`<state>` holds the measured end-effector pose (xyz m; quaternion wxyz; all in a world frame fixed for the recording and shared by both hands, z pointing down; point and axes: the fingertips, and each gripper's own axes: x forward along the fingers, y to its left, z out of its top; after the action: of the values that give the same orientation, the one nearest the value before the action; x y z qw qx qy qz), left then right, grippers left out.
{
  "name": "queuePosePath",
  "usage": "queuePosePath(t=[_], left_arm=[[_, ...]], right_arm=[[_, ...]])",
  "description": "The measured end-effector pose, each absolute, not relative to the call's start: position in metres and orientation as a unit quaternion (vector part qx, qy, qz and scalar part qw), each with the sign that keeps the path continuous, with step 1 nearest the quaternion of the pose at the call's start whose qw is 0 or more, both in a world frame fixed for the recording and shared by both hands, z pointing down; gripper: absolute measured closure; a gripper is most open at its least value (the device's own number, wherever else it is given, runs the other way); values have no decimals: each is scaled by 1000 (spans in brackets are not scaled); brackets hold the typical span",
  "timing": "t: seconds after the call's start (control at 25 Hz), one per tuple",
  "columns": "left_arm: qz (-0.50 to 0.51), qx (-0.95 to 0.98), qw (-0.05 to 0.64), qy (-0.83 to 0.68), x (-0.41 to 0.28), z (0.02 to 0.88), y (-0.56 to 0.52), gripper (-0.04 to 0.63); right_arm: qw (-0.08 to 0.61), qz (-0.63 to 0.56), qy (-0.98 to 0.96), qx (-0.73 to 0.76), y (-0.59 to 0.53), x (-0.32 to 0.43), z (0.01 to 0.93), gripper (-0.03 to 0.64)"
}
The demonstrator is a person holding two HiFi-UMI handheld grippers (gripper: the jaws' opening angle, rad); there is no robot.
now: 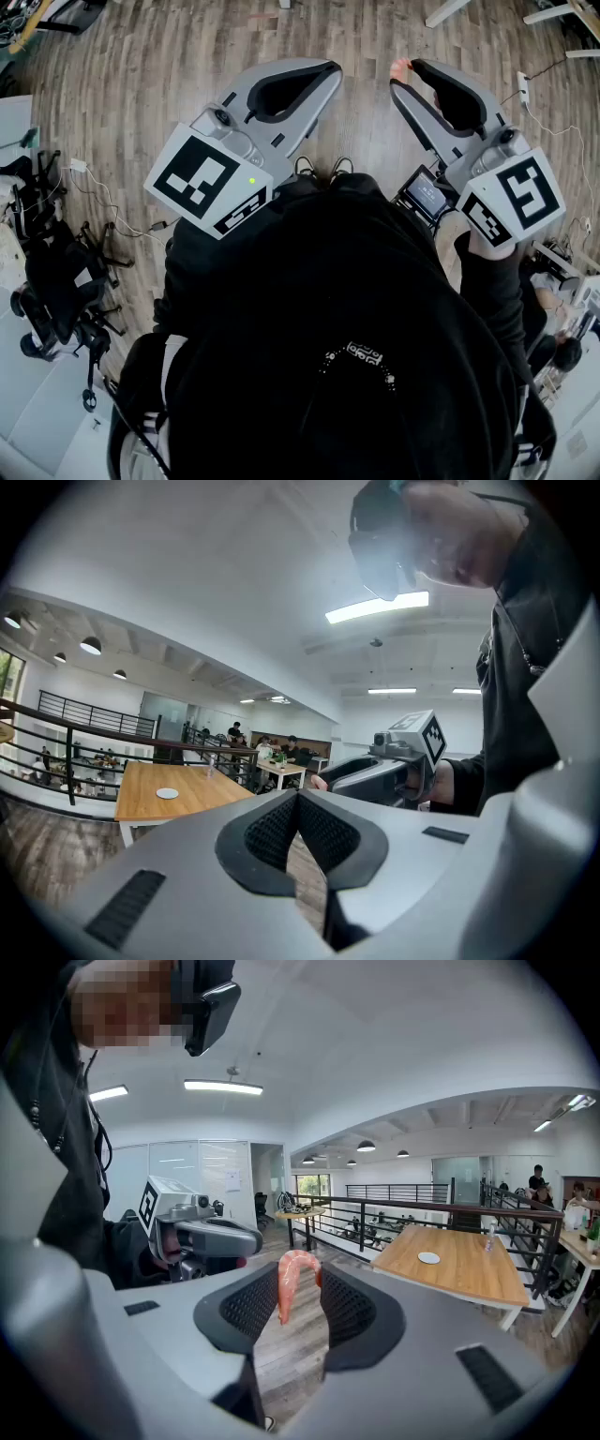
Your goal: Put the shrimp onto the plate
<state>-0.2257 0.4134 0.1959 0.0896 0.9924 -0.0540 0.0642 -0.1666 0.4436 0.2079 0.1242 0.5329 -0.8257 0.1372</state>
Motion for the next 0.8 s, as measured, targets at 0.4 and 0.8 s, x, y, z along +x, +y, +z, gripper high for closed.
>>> queuePosePath(t=[0.4, 0.8], left_arm=[[62, 991, 98, -71, -236, 198, 400, 589], [63, 993, 86, -56, -216, 193, 406, 590]], right_arm=[[120, 132, -831, 526, 429, -173, 209, 463], [103, 137, -826, 536, 432, -157, 206, 463]])
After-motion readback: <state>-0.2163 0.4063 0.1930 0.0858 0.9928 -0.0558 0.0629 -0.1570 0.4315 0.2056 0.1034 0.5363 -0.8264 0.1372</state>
